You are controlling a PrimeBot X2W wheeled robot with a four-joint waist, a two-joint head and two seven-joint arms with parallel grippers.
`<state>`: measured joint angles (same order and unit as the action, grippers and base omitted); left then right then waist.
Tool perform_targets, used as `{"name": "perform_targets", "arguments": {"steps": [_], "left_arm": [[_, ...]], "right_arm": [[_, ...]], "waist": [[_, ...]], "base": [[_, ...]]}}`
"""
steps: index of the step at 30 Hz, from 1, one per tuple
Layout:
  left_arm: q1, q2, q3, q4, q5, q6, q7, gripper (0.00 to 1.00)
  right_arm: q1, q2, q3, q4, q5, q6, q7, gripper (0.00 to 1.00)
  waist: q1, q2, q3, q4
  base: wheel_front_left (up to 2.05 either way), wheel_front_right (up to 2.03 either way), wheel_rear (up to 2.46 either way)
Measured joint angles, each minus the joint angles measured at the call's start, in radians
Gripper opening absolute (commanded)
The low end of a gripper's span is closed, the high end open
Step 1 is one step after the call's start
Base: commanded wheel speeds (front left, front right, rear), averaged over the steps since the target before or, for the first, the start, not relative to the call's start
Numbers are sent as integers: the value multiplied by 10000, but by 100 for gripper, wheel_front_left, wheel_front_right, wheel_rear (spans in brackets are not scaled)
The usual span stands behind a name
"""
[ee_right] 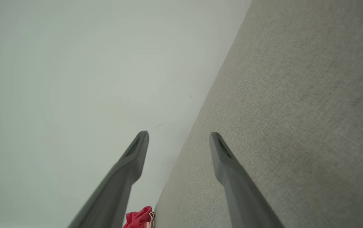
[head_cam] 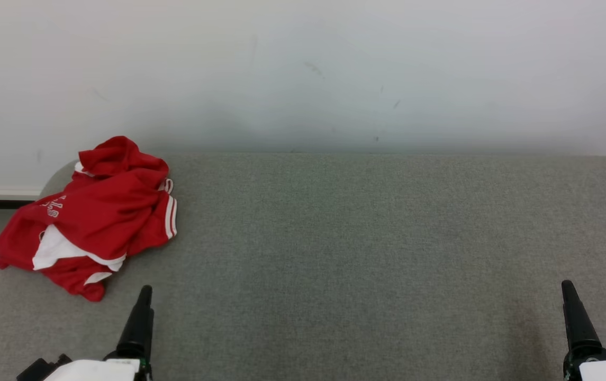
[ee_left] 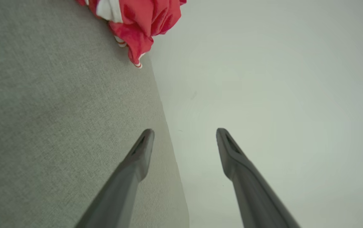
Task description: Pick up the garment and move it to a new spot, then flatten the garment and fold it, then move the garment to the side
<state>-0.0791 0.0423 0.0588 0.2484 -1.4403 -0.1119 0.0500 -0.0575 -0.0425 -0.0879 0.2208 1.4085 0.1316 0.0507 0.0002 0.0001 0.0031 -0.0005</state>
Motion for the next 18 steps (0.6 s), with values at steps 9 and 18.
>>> {"name": "perform_targets", "arguments": {"steps": [9, 18], "left_arm": [[65, 0, -347, -161, 2201, 353, -353, 100], [131, 8, -573, -347, 3925, 600, -717, 100]], "right_arm": [[212, -56, 144, -301, -2382, 0, -360, 100], [271, -128, 328, -443, -4052, 0, -732, 100]], "waist": [[0, 0, -17, -19], [0, 0, -31, -47]], "base": [[0, 0, 0], [0, 0, 0]]}}
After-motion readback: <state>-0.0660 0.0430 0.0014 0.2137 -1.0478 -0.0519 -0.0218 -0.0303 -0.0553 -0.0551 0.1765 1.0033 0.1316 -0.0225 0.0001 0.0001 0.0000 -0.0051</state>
